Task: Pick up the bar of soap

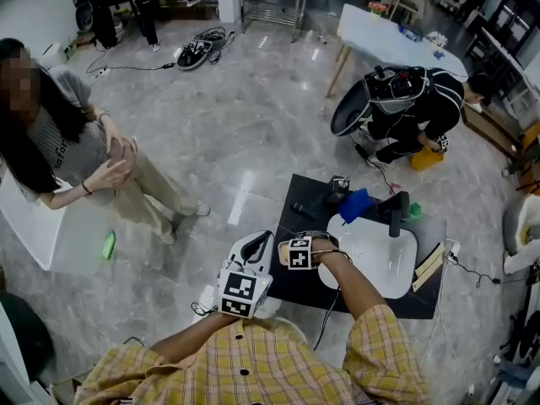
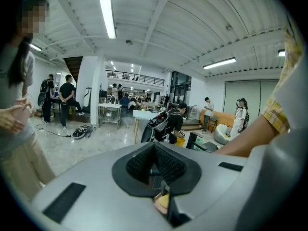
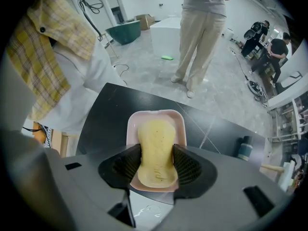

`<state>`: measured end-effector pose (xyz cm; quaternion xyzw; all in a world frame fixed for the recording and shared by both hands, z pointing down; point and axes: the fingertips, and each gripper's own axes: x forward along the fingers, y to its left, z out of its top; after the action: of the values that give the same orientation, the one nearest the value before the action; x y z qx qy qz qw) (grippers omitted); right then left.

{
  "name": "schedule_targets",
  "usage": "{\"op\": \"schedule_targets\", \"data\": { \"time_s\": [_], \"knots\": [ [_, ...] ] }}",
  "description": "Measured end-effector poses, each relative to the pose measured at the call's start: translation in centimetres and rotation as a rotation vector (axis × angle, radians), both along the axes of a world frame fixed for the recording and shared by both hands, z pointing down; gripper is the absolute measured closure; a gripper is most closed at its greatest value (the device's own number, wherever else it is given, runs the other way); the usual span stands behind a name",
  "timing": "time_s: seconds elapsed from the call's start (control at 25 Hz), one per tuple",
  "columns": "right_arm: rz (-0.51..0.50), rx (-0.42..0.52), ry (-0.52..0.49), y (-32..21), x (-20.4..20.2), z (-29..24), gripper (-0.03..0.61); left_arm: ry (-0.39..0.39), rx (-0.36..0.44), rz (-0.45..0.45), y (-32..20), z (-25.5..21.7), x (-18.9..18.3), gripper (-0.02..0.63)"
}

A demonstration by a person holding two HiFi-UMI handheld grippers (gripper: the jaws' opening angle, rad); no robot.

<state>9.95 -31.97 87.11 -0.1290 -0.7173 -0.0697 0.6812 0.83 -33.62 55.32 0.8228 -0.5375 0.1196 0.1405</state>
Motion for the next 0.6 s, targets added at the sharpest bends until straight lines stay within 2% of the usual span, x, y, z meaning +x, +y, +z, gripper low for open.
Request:
{"op": "schedule_targets", "data": {
  "time_s": [0.24,0.6],
  "knots": [
    [-0.054,-0.008,0.040,-0.1,-0.2,0.1,0.374,0.004,-0.002,-0.011,-0.3,0.1,-0.6,0.601],
    [-0.053,0.001,0.044,-0.5,-0.3,0.2,0.371,0.008,0.001,-0.017,-0.6,0.4,-1.3,0.601]
  ]
}}
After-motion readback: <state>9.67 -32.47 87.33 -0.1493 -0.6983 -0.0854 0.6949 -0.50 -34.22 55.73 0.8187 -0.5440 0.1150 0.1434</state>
